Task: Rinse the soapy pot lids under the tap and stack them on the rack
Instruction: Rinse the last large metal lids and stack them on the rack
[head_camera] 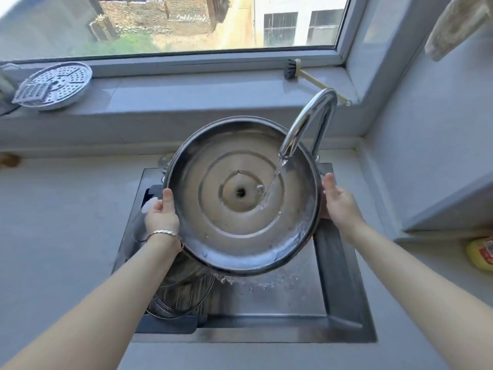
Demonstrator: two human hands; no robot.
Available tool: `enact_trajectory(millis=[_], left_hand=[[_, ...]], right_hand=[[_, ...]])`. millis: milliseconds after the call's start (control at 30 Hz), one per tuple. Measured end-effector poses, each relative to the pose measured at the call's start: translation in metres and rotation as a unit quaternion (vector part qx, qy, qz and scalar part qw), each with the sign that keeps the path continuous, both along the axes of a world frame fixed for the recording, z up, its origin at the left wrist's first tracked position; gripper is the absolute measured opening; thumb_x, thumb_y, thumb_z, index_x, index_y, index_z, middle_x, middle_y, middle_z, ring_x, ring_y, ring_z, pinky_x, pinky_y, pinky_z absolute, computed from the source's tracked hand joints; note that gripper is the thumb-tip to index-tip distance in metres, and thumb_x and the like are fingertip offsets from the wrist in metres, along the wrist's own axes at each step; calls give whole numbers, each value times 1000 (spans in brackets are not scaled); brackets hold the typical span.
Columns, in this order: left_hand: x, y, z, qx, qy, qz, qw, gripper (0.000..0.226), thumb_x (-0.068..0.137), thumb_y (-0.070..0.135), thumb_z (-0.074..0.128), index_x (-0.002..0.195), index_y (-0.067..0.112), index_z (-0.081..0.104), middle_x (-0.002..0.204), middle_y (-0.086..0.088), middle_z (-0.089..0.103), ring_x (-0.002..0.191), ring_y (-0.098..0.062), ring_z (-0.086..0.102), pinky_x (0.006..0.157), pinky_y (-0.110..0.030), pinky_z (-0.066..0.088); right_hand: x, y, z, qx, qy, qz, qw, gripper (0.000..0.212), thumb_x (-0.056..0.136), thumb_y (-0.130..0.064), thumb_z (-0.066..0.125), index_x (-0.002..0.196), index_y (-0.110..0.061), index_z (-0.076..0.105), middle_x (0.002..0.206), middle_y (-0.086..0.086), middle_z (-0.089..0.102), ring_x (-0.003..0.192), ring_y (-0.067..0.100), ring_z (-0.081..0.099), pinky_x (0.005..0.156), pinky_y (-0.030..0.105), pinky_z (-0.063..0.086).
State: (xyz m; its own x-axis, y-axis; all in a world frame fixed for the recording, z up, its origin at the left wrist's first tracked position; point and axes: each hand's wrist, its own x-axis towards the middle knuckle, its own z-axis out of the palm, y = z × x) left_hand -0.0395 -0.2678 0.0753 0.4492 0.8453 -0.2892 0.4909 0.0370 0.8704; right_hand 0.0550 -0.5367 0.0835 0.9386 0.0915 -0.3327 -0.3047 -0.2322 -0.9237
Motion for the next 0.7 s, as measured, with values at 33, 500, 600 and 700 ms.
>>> enact_trajectory(millis=[33,500,600,700], left_hand=[[3,-2,0,-11,-3,8,1000,51,90,53,42,59,14,34,58,-4,34,58,-20,33,56,-29,29],[6,1,24,81,47,-50,994,48,93,36,49,56,12,29,55,-5,29,49,-17,27,37,-16,28],[6,1,35,107,37,-68,991,44,93,35,50,59,10,36,55,-4,34,50,-16,30,37,-13,29],[6,1,40,111,23,-77,991,42,92,33,51,60,12,35,55,-3,32,49,-16,28,36,-15,27]], right_hand=[[9,-3,1,5,1,2,1000,61,91,-57,31,100,-6,65,85,16,68,75,20,67,72,33,58],[40,12,-51,84,146,-176,970,30,93,8,36,115,7,57,96,20,59,96,29,58,63,15,51],[38,22,-43,99,145,-185,967,36,94,11,31,127,13,44,132,33,46,122,39,49,98,38,45],[40,25,-43,93,129,-178,971,36,92,12,32,125,10,48,131,32,48,123,40,48,102,42,42]])
